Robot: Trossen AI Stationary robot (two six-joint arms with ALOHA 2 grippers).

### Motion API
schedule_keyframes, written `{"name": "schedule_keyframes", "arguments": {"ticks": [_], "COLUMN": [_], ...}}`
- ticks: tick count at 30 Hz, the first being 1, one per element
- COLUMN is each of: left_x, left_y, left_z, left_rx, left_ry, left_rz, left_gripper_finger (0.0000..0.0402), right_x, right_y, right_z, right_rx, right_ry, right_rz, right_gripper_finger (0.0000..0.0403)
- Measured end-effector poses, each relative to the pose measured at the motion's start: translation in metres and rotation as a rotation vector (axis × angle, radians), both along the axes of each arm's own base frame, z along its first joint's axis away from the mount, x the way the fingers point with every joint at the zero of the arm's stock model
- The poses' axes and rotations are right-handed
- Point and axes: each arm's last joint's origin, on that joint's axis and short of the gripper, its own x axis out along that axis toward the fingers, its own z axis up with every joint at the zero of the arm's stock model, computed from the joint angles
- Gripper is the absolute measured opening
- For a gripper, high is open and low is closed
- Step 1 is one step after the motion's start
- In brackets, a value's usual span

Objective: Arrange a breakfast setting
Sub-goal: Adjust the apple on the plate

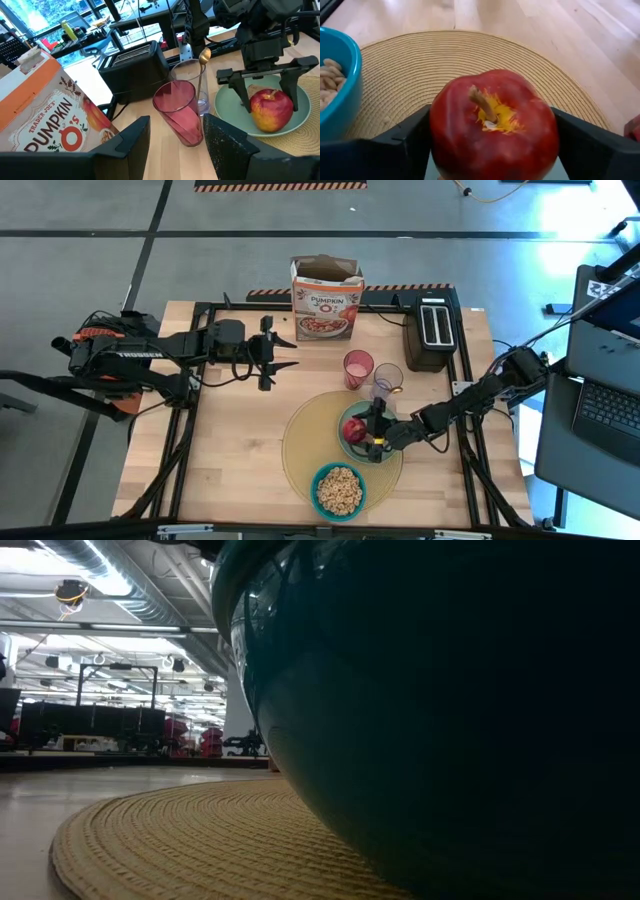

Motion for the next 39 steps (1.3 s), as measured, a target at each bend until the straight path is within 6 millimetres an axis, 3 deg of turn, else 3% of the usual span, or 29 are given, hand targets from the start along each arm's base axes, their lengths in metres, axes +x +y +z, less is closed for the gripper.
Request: {"name": "schedule_keyframes", "arguments": {"ticks": [9, 20, 26, 39], "left_x": [0.000, 0.000, 0.000, -0.001], "left_y": [0.000, 0.000, 0.000, 0.000], "left_z": [0.000, 0.000, 0.000, -0.002], "left_rx": [0.000, 0.000, 0.000, -0.001], "left_ry": [0.000, 0.000, 0.000, 0.023], "left_rz": [0.000, 0.000, 0.000, 0.004], "left_gripper_finger": [0.0174, 0.0174, 0.0174, 0.0174], "right_x": [0.006, 0.042, 0.063, 0.095], "right_y": [0.004, 0.016, -0.003, -0.074], "right_z": [0.009, 0.059, 0.081, 0.088], "right_rx": [-0.041, -0.321, -0.371, -0.275], "right_ry": [-0.059, -0.014, -0.059, -0.256], "right_rz": [0.058, 0.184, 0.201, 0.235], "right_gripper_finger": [0.0314, 0.0314, 0.0316, 0.0313]}}
